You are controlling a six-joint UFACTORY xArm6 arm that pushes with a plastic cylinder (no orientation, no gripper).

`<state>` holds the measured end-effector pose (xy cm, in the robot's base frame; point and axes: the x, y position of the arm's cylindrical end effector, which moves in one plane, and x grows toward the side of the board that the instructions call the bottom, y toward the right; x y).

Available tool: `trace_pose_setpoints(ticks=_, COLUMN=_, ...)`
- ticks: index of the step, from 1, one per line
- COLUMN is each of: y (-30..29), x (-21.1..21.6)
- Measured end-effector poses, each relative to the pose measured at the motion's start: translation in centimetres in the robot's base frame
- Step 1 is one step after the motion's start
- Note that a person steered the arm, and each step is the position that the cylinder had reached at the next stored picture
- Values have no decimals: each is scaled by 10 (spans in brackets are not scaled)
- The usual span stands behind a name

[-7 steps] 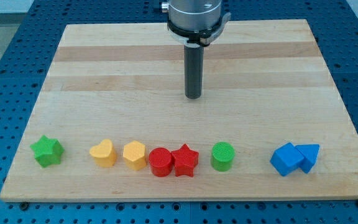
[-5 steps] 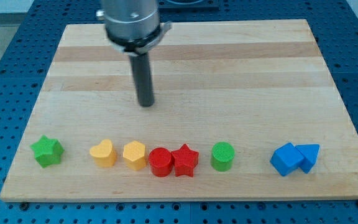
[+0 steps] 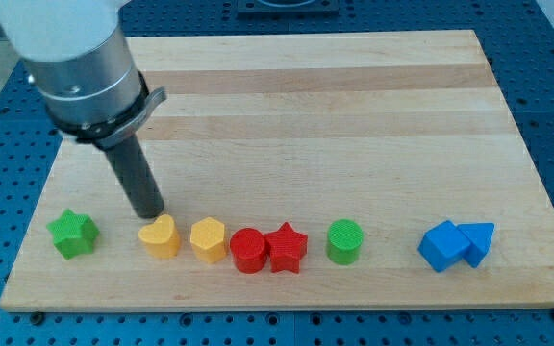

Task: Push the yellow heart and yellow hexagon slightly up

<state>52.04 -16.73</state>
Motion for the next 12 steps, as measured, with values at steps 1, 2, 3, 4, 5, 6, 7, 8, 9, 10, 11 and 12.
trace_pose_setpoints(ticks=1, y=-3, x=3)
trace_pose_setpoints(ticks=2, y=-7, x=9)
trace_pose_setpoints(ticks=3, y=-7, x=16)
trace_pose_setpoints(ticks=4, y=-8, x=19)
trace_pose_setpoints(ticks=5, y=-9, x=41)
trace_pose_setpoints(ticks=6, y=-9, x=49)
trace_pose_setpoints(ticks=7, y=7, x=65)
trace_pose_setpoints(ticks=8, y=19, x=69)
trace_pose_setpoints(ticks=9, y=24, x=69)
trace_pose_setpoints(ticks=10, y=50, x=69)
trace_pose_setpoints(ticks=11, y=70, x=69)
trace_pose_setpoints(ticks=12, y=72, x=63)
